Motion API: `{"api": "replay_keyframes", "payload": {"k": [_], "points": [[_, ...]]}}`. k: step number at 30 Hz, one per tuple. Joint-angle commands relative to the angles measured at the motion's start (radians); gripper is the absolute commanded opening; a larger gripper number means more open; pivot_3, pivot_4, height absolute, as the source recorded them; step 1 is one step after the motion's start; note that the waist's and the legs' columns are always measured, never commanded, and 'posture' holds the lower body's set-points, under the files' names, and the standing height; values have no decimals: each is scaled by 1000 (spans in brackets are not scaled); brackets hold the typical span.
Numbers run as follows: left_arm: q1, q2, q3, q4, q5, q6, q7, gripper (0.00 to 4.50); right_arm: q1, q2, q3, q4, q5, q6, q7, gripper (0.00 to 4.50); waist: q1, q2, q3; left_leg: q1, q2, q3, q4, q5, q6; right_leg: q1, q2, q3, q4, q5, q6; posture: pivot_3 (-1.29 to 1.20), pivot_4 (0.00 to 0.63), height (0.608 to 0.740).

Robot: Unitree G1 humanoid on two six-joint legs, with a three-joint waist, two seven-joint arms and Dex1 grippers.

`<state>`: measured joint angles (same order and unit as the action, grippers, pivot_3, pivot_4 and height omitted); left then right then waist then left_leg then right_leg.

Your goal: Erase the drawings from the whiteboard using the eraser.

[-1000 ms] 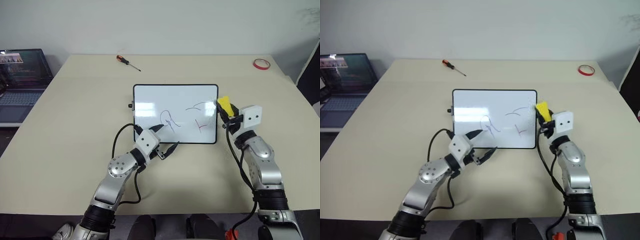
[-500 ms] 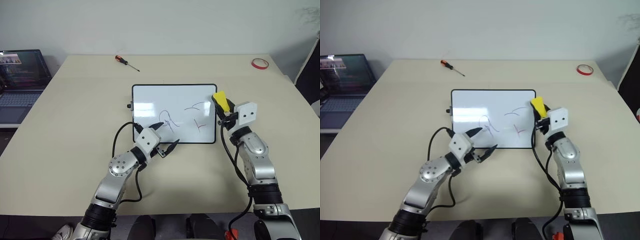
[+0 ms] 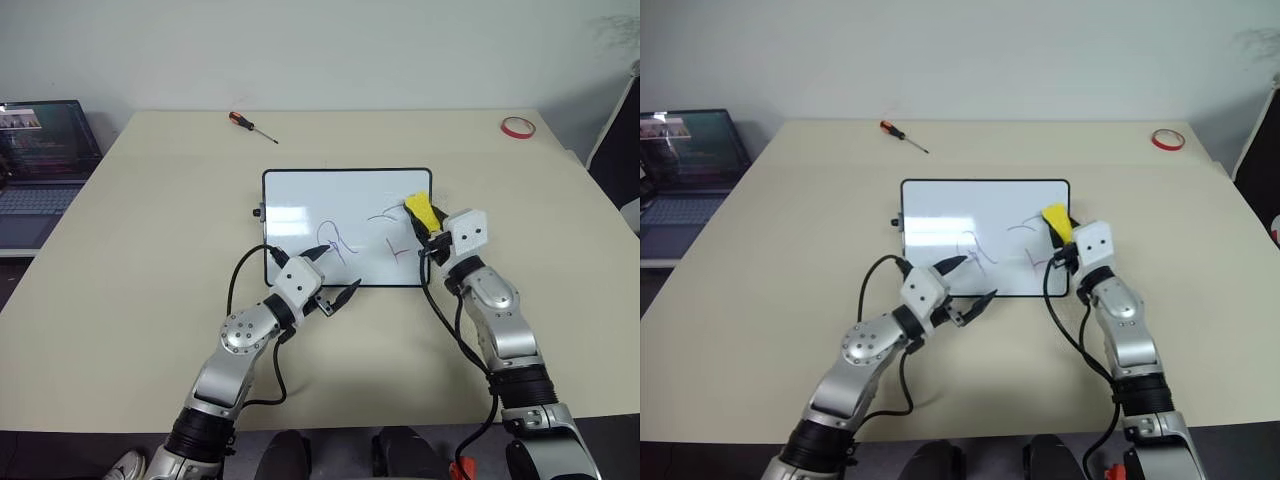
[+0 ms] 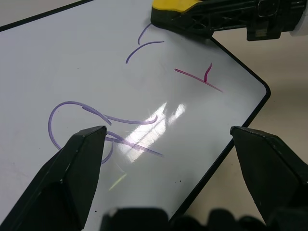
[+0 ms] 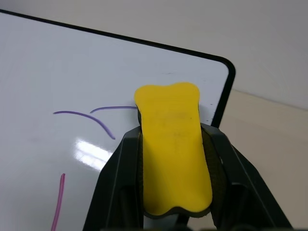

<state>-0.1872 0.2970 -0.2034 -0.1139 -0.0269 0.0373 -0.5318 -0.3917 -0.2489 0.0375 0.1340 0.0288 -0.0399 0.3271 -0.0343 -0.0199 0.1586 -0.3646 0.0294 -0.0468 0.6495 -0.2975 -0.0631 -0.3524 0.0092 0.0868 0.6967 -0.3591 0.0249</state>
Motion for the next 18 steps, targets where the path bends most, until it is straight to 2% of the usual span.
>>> {"api": "replay_keyframes", "payload": {"k": [1,6,15,18], "points": [[-4,-8,1,-45,4,-12,13,4500,14,-4,32,-35,2,-22,46,1242,0,0,0,0,0,0,0,0,0,0,0,0,0,0,0,0,150,740],[-1,-9,4,-43,4,-15,14,4500,29,-12,51,-47,4,-46,92,1242,0,0,0,0,0,0,0,0,0,0,0,0,0,0,0,0,150,740],[3,-7,6,-43,2,-15,23,4500,-80,-36,-26,80,-92,-96,-92,1242,1,0,0,0,0,0,0,0,0,0,0,0,0,0,0,0,150,740],[-2,-7,7,-39,2,-14,24,4500,-90,-25,-17,100,-84,-110,-80,1242,1,0,0,0,0,0,0,0,0,0,0,0,0,0,0,0,150,740]]}}
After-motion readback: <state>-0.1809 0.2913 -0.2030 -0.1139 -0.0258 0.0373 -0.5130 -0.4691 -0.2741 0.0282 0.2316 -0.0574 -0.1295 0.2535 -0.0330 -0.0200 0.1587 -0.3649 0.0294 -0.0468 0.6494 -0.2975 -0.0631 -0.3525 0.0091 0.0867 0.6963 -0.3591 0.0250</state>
